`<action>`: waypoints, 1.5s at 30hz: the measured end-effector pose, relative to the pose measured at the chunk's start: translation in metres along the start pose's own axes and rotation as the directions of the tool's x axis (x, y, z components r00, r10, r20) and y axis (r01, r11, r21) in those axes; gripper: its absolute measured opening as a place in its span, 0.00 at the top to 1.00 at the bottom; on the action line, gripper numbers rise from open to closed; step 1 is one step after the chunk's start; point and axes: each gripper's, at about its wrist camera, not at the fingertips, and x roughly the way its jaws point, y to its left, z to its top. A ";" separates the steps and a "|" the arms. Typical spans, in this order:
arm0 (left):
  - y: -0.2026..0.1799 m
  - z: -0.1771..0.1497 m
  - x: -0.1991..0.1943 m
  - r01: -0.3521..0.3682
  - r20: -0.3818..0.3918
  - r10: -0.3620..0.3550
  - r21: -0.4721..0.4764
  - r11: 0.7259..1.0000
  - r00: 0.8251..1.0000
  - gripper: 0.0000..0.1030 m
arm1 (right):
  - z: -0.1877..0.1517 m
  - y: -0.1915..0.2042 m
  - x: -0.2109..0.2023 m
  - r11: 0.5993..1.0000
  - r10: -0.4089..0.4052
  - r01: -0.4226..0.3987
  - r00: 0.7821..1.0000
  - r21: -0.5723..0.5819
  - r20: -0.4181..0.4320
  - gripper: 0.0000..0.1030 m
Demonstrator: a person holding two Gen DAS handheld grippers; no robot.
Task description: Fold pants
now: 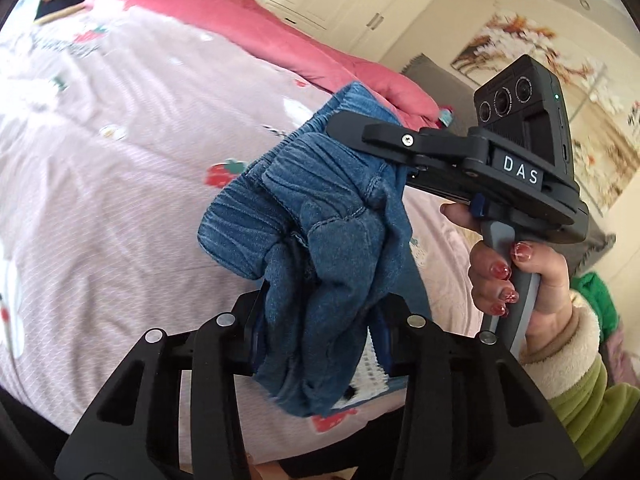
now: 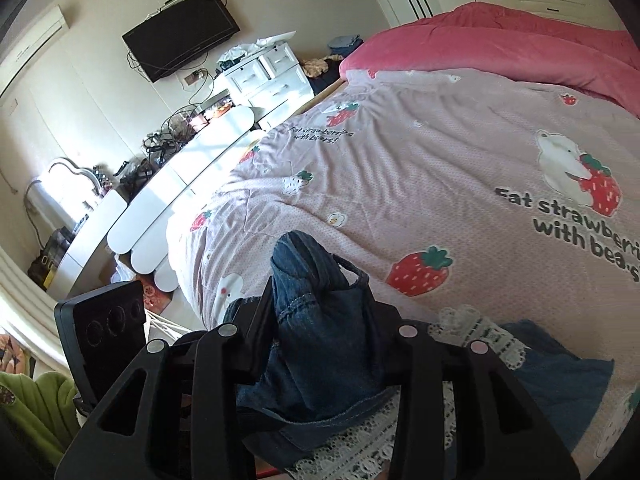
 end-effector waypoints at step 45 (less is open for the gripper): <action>-0.095 -0.056 0.045 0.026 -0.161 0.023 0.294 0.955 0.987 0.24 | -0.122 -0.064 -0.128 0.968 -0.202 0.171 0.965 0.184 0.166 0.26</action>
